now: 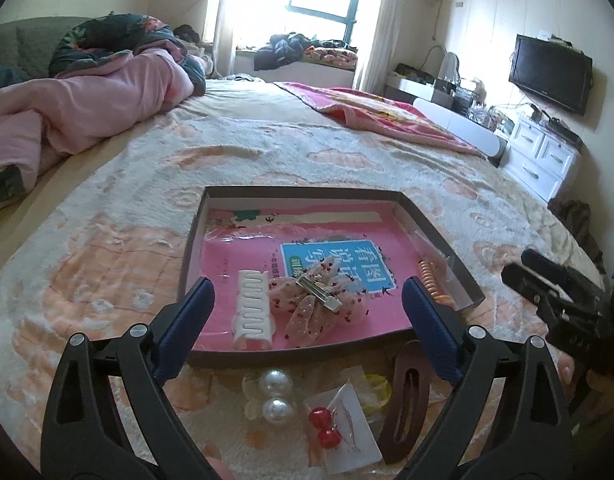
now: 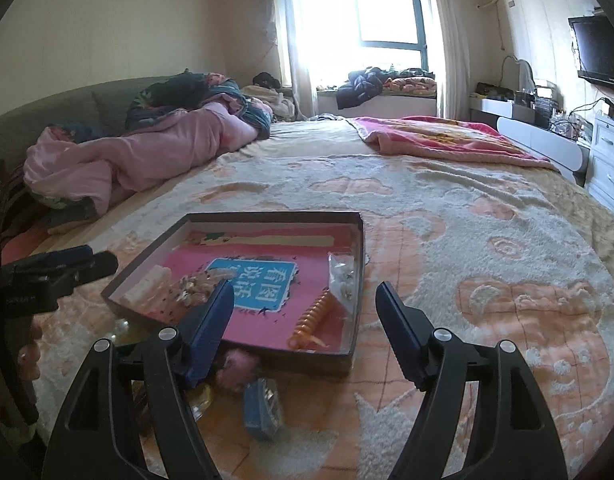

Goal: Organize jewelry
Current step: 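Withdraw both open tools from the box toward the remaining accessories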

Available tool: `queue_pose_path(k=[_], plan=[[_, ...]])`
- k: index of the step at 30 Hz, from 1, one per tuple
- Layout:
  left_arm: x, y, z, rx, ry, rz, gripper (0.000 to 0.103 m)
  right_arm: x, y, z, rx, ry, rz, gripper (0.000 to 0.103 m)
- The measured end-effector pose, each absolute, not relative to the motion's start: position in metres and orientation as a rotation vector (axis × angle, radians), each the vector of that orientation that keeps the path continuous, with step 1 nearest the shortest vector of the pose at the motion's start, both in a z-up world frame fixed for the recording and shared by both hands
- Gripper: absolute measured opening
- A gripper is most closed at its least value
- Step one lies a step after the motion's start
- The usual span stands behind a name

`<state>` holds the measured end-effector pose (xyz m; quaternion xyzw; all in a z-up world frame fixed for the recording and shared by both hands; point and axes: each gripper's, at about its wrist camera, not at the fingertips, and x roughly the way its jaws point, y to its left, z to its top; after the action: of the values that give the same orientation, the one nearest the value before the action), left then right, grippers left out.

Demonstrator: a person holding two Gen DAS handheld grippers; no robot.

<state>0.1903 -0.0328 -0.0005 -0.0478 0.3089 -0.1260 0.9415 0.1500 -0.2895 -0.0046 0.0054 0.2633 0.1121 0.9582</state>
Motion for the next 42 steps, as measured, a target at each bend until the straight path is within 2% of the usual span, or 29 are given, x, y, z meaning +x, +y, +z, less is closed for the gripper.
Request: queue_pose_path(k=[27,42], plan=[[0.141,-0.017,-0.013,-0.085,0.647,-0.215,0.086,0.099,-0.265,-0.011,-0.06,0.556,0.307,0.071],[0.129,-0.023,-0.044,-0.084,0.75,-0.246,0.086,0.093,-0.263,-0.033,-0.092,0.617,0.3,0.071]])
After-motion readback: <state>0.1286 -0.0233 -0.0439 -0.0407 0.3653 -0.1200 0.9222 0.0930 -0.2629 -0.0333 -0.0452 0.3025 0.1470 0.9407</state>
